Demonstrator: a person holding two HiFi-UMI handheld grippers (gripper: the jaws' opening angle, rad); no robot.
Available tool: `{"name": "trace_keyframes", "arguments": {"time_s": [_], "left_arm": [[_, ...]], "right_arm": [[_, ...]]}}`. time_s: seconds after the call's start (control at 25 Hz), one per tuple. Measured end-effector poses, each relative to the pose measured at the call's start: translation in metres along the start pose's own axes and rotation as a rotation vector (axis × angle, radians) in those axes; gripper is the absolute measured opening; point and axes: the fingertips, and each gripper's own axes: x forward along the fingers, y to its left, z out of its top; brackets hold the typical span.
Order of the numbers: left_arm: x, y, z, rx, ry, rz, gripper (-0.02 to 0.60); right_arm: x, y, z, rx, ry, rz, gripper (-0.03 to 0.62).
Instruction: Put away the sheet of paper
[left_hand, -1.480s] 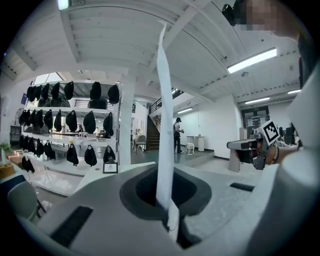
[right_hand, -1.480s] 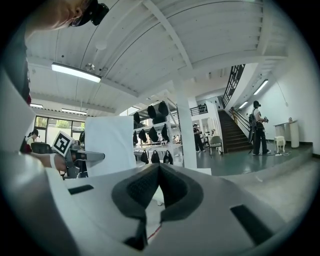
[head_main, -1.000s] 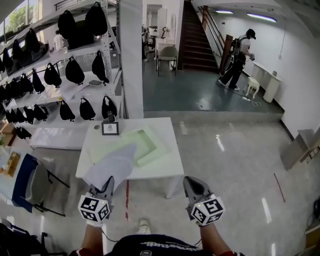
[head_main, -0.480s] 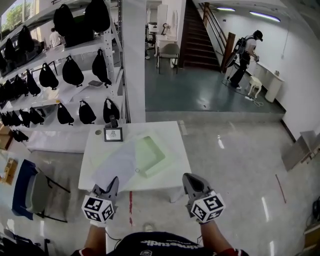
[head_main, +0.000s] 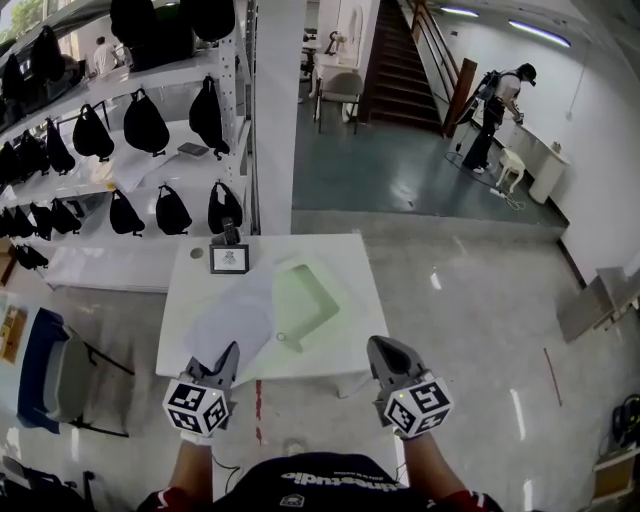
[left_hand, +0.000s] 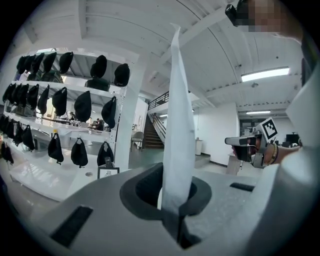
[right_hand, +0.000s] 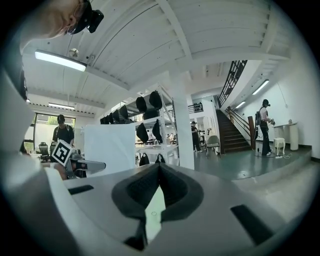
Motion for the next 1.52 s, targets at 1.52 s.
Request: {"name": "trace_keyframes", "arguments": {"time_s": [1.52], "left_arm": [[0.105, 0.040, -0.047, -0.205, 0.154, 0.097, 0.006]], "right_arm": [[0.107, -0.045, 0.000, 0.010, 0.036, 0.180, 0.003]]}}
